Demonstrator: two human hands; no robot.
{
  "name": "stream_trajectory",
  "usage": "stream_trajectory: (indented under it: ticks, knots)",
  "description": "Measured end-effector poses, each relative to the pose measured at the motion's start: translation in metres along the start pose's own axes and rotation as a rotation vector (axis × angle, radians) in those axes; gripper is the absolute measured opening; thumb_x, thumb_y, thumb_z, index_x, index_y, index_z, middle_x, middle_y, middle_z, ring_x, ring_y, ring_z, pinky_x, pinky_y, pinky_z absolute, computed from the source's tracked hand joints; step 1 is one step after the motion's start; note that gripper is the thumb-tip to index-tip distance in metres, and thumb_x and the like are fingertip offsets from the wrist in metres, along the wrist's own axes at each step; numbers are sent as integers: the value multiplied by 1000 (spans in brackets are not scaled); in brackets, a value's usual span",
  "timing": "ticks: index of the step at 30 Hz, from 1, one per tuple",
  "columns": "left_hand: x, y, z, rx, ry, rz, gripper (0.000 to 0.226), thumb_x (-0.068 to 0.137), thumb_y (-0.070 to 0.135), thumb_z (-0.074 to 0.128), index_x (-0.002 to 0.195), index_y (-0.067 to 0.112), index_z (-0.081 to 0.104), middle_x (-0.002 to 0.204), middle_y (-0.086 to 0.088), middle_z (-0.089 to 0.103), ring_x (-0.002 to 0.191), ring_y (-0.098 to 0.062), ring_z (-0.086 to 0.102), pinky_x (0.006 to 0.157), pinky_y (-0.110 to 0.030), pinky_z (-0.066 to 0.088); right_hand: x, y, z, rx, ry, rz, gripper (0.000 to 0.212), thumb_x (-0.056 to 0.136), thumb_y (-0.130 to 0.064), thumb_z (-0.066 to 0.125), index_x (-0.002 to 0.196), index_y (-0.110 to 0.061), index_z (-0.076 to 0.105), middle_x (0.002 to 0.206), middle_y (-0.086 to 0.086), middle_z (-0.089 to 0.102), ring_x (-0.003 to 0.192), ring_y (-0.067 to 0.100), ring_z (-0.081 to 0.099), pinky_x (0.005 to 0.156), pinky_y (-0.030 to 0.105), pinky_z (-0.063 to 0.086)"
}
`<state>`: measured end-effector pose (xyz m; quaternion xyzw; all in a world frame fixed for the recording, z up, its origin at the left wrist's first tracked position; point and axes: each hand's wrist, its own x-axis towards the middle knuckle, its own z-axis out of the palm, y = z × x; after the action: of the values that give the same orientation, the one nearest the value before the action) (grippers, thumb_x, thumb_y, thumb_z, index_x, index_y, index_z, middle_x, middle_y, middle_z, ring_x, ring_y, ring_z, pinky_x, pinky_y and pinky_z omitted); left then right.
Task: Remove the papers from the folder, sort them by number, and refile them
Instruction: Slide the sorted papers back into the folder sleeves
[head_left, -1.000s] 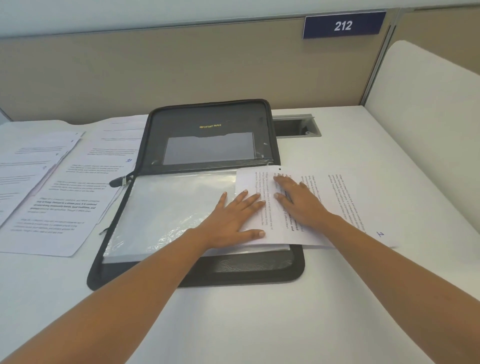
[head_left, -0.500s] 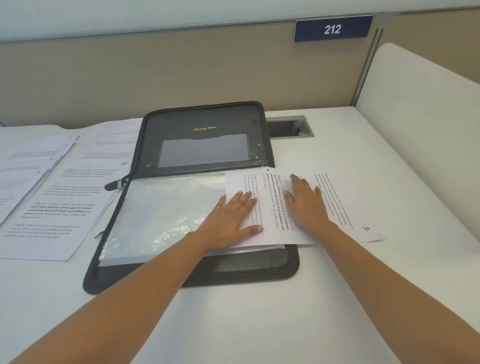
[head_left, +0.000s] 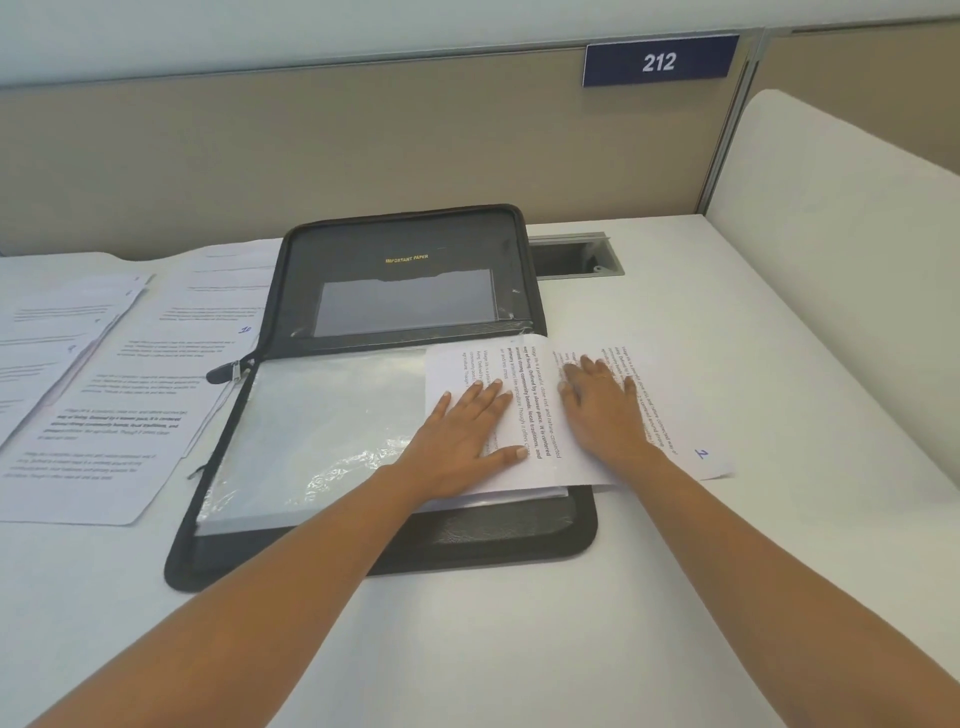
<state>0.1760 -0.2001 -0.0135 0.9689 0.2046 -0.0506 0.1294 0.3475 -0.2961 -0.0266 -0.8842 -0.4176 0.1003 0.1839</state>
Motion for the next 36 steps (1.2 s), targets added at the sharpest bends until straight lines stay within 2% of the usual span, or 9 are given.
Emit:
stream_trajectory:
  ticks: [6,10,13,18,24,26,29,31,36]
  knots:
    - [1,3,1,-3,3,-20,75,93,59,30,151,22,1,159,5,-7,145,-11,-9,118,-39,-5,4,-17,10,86,8,-41,47,103,-26,24,148,-12,25,156,5,21,145,18,13,117,40,3]
    - [0,4,1,-11,9,-28,75,93,60,30,151,22,1,159,5,-7,145,-11,-9,118,-39,-6,4,-18,9,265,12,-103,43,102,-21,31,143,-10,35,154,8,26,143,19,20,118,37,9]
    - [0,3,3,-7,9,-25,77,92,63,28,151,23,1,159,4,-7,145,-12,-9,118,-40,-7,5,-3,-1,172,119,14,44,101,-26,34,141,-11,38,154,9,26,144,21,19,117,41,9]
    - [1,3,3,-4,5,-24,80,90,67,26,151,23,1,159,4,-7,145,-12,-10,118,-40,-7,0,1,3,-61,19,44,49,102,-34,24,147,-15,25,158,6,14,146,22,8,117,45,4]
    - [1,4,3,7,7,-27,75,93,60,29,151,23,-1,159,4,-9,145,-12,-11,118,-40,-8,1,-27,8,186,-40,-29,47,103,-26,25,148,-14,25,157,6,16,146,18,10,117,40,2]
    - [1,3,3,8,17,-24,76,93,62,28,151,23,1,159,4,-7,145,-12,-10,117,-40,-7,-1,-30,5,375,-28,-77,43,103,-21,31,144,-11,34,154,8,26,143,19,20,116,33,11]
    - [0,3,3,8,23,-20,76,92,63,27,151,23,1,159,4,-7,145,-12,-10,117,-39,-8,-1,-20,-9,564,158,88,34,98,-14,43,130,-9,53,137,11,49,126,25,45,103,28,32]
    - [-1,2,3,6,22,-18,75,93,61,28,151,23,0,159,4,-7,145,-12,-10,117,-39,-8,0,-5,-18,539,248,220,32,94,-12,49,125,-8,56,129,13,54,119,26,50,98,29,37]
    - [-1,2,5,4,14,-25,78,91,66,25,151,24,0,159,5,-8,145,-12,-10,117,-39,-8,1,7,-29,593,219,360,35,91,-14,54,125,-6,56,125,10,58,112,26,54,91,30,44]
